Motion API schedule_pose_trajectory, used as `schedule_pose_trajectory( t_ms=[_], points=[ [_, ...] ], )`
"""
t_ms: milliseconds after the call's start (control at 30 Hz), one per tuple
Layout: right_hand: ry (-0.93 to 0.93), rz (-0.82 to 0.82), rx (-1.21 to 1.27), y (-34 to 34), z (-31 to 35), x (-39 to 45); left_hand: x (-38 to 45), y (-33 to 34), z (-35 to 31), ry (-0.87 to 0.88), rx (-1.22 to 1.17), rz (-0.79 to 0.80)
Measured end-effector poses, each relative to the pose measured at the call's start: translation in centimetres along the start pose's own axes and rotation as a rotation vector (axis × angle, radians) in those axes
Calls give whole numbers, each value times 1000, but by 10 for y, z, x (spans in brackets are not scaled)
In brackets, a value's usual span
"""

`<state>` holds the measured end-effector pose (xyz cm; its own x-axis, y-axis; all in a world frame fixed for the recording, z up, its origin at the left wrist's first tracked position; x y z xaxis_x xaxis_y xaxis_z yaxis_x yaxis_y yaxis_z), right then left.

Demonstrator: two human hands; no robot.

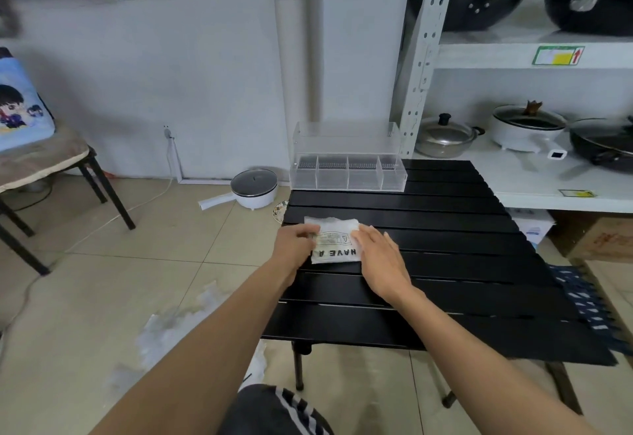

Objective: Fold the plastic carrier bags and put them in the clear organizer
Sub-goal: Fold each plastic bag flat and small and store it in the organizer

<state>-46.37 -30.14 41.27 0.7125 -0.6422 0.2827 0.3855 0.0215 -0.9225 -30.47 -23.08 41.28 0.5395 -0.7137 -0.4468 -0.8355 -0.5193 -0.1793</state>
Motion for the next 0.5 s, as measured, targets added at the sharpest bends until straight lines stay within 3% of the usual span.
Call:
schedule_pose_trajectory(
  t_ms=[133, 200, 333, 500],
  points=[
    [88, 46, 96, 4, -11, -2, 1, 8, -1, 19, -70, 60],
    [118, -23, 219, 1, -13, -1, -4, 10, -10, 82, -114, 113],
    [306, -220, 608, -10, -25, 5, 0, 6, -24, 157, -251, 226],
    [446, -234, 1231, 4, -29, 37, 8, -2, -49, 179, -350, 320]
  ],
)
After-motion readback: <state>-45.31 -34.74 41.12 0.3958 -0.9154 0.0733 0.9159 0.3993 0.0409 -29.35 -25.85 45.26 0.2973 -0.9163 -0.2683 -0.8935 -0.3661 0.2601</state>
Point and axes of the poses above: each hand's wrist, its own x-axis towards the middle knuckle, its own y-axis out of the palm, z = x × y, the point moved 9 cm from there along x, towards the middle knuckle, and after that the axes turned 13 degrees about -y, right-handed, at the moved point
